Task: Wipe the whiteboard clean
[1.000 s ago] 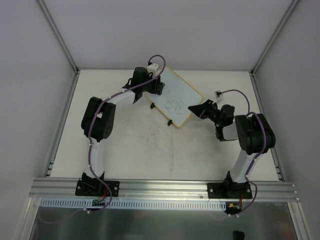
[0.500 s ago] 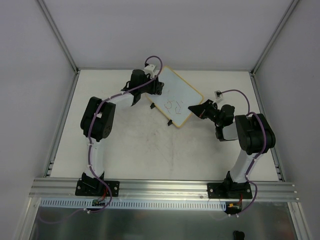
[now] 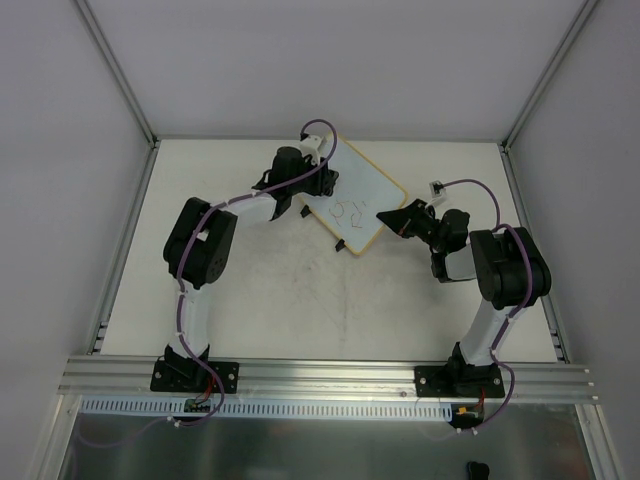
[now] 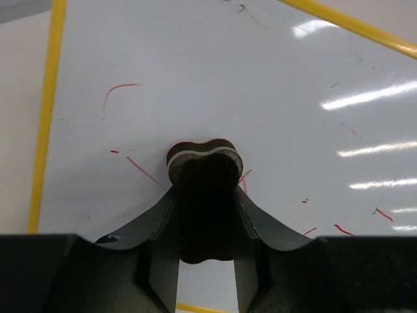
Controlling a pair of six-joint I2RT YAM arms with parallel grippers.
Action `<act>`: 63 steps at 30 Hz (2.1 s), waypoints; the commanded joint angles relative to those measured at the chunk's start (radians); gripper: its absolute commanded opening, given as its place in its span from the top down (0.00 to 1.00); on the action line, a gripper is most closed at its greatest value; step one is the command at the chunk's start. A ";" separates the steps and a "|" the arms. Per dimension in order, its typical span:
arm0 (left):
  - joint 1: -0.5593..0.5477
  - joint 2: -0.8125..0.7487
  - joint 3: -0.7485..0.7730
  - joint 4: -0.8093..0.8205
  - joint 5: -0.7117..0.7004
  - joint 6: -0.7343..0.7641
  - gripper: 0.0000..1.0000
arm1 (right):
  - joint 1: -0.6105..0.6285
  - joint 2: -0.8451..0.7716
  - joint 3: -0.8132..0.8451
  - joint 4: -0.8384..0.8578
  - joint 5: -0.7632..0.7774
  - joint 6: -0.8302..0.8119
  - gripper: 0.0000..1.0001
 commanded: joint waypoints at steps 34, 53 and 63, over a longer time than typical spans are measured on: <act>-0.275 -0.018 -0.097 0.058 -0.007 -0.060 1.00 | 0.028 0.013 0.040 0.219 -0.036 -0.045 1.00; 0.039 0.076 0.191 -0.236 0.078 -0.121 1.00 | 0.030 0.010 0.037 0.219 -0.037 -0.047 1.00; 0.125 0.090 0.241 -0.307 0.025 -0.176 1.00 | 0.028 0.011 0.037 0.219 -0.036 -0.047 1.00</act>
